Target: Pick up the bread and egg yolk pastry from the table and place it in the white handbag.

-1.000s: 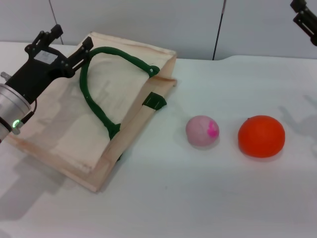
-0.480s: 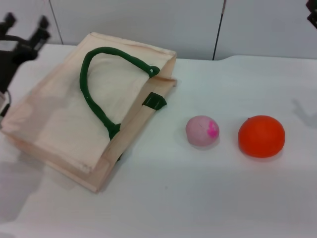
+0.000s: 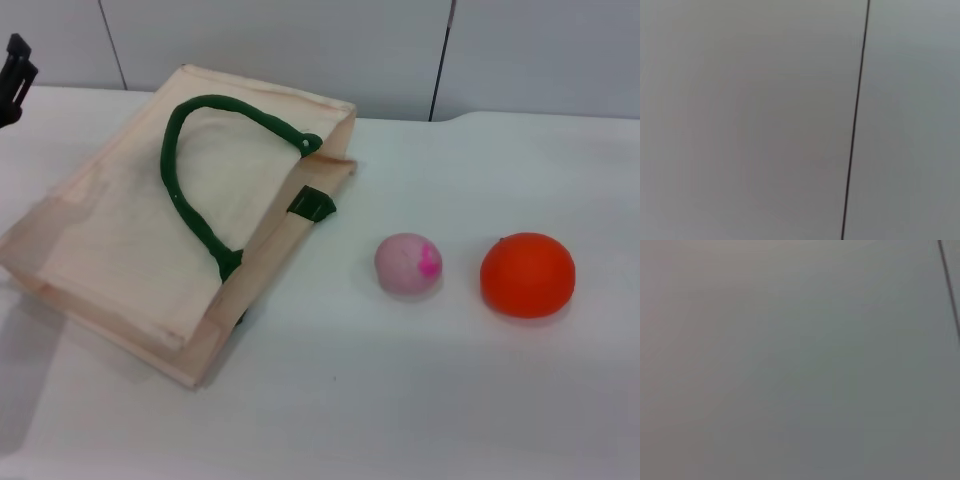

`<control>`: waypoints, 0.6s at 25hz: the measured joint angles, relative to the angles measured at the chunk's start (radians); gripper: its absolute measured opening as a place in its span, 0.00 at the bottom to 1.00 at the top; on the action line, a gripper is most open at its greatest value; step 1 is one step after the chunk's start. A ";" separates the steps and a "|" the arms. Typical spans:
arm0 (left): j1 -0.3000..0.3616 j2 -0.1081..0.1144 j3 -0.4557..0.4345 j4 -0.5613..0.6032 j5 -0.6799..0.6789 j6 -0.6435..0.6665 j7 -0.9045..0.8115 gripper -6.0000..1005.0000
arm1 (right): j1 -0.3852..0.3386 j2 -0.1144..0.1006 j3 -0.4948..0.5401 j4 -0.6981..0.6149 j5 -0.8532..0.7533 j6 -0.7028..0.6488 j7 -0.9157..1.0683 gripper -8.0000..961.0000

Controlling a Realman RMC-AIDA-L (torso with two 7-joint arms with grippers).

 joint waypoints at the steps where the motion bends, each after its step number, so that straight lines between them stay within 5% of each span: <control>1: 0.000 0.000 0.000 0.000 -0.006 0.000 -0.002 0.85 | 0.002 0.000 0.011 0.015 0.008 -0.004 -0.036 0.90; 15: -0.005 0.000 0.002 -0.004 -0.023 0.001 -0.008 0.85 | 0.012 0.000 0.049 0.046 0.031 -0.012 -0.106 0.90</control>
